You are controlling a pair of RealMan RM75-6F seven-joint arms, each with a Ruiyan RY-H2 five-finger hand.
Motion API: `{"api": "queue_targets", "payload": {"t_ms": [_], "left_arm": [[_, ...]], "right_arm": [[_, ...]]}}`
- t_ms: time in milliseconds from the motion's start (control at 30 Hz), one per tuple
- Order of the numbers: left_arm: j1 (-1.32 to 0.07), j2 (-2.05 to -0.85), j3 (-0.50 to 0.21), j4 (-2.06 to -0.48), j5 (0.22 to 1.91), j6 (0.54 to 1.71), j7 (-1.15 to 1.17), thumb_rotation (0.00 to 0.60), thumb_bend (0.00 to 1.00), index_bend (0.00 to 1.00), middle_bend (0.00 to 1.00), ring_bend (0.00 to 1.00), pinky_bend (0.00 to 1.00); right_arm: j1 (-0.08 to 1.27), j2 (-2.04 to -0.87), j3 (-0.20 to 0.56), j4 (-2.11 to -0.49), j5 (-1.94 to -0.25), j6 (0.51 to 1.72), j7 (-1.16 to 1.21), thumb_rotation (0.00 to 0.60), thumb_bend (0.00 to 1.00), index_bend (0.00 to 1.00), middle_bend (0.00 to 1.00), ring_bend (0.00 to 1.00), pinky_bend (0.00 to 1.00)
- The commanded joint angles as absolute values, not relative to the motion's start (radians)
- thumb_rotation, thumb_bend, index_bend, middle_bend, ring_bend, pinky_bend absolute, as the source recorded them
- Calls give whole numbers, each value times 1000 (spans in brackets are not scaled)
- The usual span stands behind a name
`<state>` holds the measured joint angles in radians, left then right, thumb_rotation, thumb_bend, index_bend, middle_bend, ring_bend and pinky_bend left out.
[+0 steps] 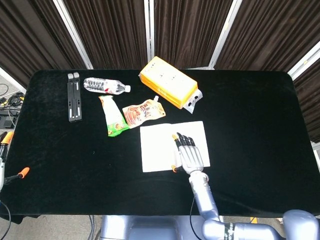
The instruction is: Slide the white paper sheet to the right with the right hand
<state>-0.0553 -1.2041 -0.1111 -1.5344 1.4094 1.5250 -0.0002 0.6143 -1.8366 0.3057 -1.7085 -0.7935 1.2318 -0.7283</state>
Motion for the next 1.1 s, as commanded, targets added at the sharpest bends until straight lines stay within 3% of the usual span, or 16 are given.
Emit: {"api": "queue_targets", "payload": {"t_ms": [33,1100], "left_arm": [[-56,-1201,-114,-1532,1402,1519,-9,600,133,0,0,0,0],[-44,-1189,-118,-1548,1406,1551,-22,600,141,0,0,0,0]], "right_arm": [[630,-1860,293,-1687,-785,1239,-737,600,95,0,0,0,0],[619,-1926,231,-1587,-782,1236,-653,600,131,0,0,0,0]]}}
